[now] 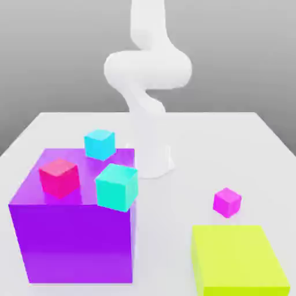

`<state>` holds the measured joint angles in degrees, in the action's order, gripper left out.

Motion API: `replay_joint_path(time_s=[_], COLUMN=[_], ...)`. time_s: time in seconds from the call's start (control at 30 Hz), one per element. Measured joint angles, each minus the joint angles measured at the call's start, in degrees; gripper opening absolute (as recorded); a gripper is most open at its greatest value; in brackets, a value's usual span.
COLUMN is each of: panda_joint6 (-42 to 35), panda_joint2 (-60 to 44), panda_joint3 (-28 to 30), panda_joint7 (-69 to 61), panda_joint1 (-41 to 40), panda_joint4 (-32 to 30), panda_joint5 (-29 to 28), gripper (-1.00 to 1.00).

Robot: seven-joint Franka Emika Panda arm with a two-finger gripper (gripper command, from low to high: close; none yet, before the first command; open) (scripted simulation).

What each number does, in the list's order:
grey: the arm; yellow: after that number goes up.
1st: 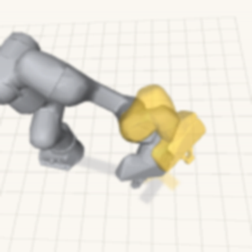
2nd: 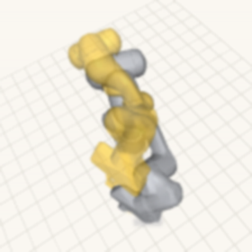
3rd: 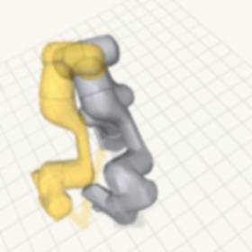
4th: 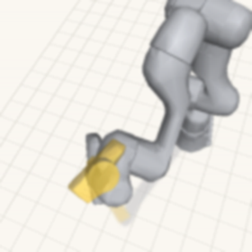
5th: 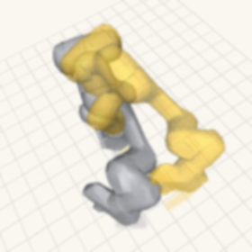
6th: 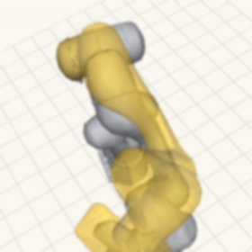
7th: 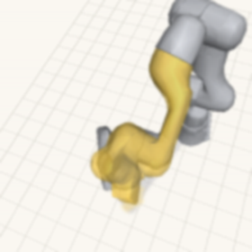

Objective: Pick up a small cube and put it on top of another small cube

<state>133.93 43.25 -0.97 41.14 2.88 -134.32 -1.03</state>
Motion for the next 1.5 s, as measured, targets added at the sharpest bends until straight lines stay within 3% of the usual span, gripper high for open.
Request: replay_joint_path(time_s=[0.73,1.17,1.5], panda_joint6=[19.2,30.7,36.4], panda_joint2=[-23.9,-36.5,-44.0], panda_joint3=[-1.2,0.0,-0.6], panda_joint7=[-44.8,-77.1,-77.5], panda_joint1=[24.1,39.0,39.6], panda_joint4=[-22.5,-35.9,-34.5], panda_joint5=[-4.8,0.3,-1.4], gripper=[0.0,0.0,0.0])
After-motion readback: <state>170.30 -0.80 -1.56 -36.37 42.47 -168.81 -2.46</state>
